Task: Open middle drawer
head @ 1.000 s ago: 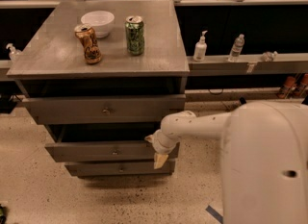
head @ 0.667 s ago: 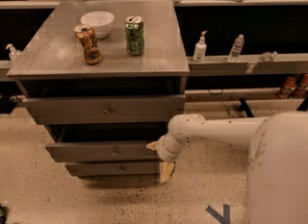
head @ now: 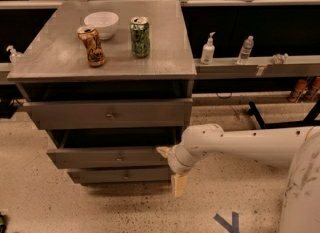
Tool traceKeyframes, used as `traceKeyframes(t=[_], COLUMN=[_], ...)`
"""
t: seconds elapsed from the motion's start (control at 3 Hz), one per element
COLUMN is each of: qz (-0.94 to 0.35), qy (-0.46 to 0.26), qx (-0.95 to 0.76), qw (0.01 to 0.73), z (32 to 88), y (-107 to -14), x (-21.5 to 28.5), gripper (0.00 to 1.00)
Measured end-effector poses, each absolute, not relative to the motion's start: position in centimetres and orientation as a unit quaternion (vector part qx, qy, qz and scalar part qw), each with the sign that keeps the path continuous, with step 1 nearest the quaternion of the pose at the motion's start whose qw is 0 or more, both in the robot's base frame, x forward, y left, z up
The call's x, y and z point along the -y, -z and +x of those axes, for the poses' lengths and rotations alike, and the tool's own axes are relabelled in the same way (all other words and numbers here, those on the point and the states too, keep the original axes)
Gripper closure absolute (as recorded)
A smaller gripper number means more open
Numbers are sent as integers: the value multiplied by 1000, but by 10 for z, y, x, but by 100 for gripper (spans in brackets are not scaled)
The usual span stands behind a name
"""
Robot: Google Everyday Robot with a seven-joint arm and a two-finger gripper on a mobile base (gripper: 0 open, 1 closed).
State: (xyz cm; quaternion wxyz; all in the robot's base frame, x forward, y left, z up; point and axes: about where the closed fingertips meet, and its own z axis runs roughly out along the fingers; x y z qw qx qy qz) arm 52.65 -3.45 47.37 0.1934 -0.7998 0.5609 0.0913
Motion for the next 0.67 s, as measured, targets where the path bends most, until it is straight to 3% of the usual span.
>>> traceKeyframes(t=[0.67], qz=[-804], qy=[-28], qx=[-560], qw=[200], z=[588], y=[-444], x=[27], gripper=[0])
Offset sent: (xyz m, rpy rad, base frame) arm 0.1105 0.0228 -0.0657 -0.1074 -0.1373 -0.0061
